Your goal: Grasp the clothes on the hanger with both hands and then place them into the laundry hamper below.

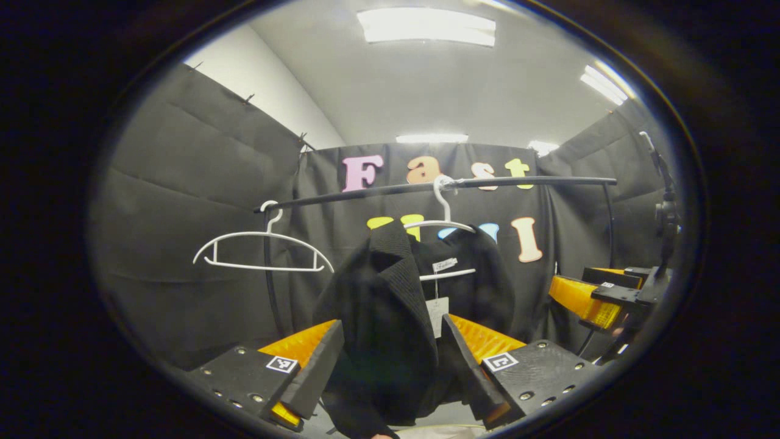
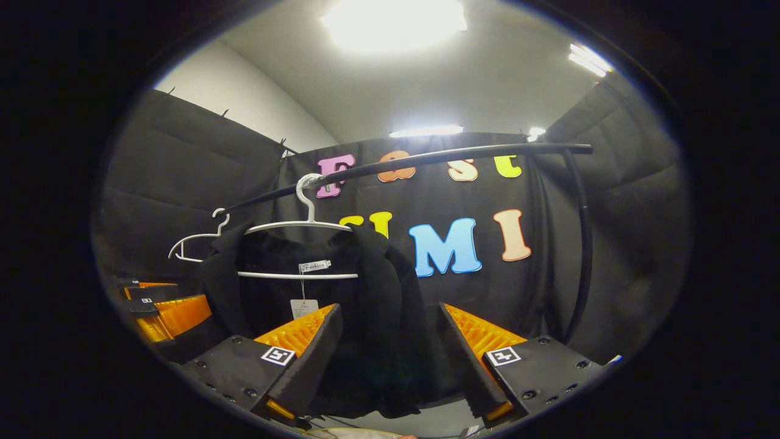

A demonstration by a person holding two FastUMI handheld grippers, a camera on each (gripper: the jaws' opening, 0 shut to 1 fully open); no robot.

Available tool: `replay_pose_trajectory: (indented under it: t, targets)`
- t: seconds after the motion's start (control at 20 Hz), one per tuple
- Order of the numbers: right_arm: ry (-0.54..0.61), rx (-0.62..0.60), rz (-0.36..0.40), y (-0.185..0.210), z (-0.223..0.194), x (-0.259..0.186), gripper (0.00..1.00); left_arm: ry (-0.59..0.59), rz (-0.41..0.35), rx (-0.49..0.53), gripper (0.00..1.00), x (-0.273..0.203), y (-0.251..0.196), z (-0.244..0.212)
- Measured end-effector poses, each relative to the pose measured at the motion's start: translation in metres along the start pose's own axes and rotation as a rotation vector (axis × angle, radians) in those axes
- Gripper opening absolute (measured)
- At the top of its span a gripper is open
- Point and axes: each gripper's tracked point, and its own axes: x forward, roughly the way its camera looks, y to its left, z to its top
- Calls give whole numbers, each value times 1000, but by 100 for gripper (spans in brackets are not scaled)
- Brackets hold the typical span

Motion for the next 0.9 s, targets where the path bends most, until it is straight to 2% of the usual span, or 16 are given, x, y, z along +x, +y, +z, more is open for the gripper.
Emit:
replay_pose_trajectory:
  t: [0.75, 0.9]
  targets:
    - [35, 17, 126, 13, -29, 97, 99, 21, 102, 36, 94, 57, -19, -10]
    - [35, 25, 130, 12, -32, 114, 97, 27, 121, 47, 94, 68, -22, -12]
